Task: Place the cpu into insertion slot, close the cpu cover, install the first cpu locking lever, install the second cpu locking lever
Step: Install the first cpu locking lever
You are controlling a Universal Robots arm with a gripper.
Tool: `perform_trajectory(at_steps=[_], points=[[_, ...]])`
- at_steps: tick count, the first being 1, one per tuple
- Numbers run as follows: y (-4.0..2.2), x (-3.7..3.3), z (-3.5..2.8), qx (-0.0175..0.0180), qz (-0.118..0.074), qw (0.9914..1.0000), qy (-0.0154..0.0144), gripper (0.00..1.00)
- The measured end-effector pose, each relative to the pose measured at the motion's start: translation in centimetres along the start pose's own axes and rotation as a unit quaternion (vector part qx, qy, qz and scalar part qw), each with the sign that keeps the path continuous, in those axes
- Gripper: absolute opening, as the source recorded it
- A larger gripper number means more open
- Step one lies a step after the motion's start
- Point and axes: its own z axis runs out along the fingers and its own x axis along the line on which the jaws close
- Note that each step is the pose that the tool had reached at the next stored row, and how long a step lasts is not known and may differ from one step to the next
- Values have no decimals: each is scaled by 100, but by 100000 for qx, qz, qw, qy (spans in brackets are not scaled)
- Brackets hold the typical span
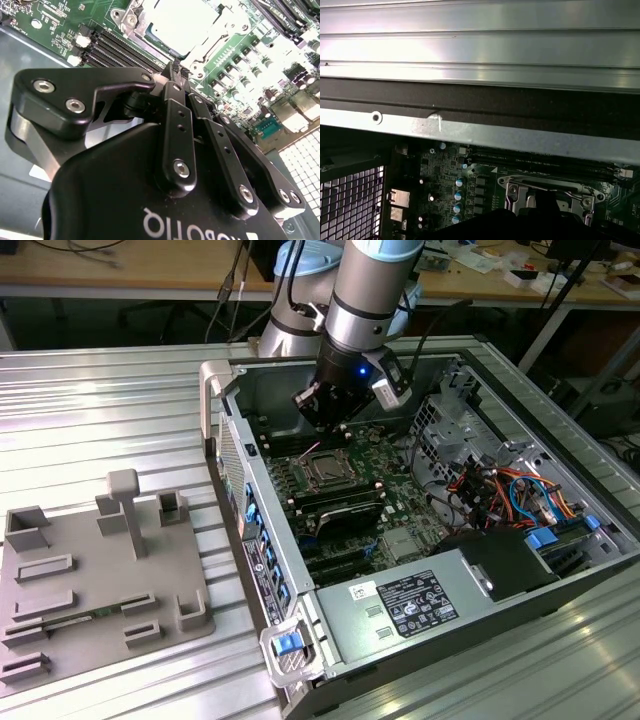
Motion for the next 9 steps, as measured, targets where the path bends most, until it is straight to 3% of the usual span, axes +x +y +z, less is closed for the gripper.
perform_trajectory(at_steps=[4, 9], points=[[13, 7, 0, 4, 1, 100000, 7, 11], [84, -1, 4, 3, 0, 100000, 6, 11]])
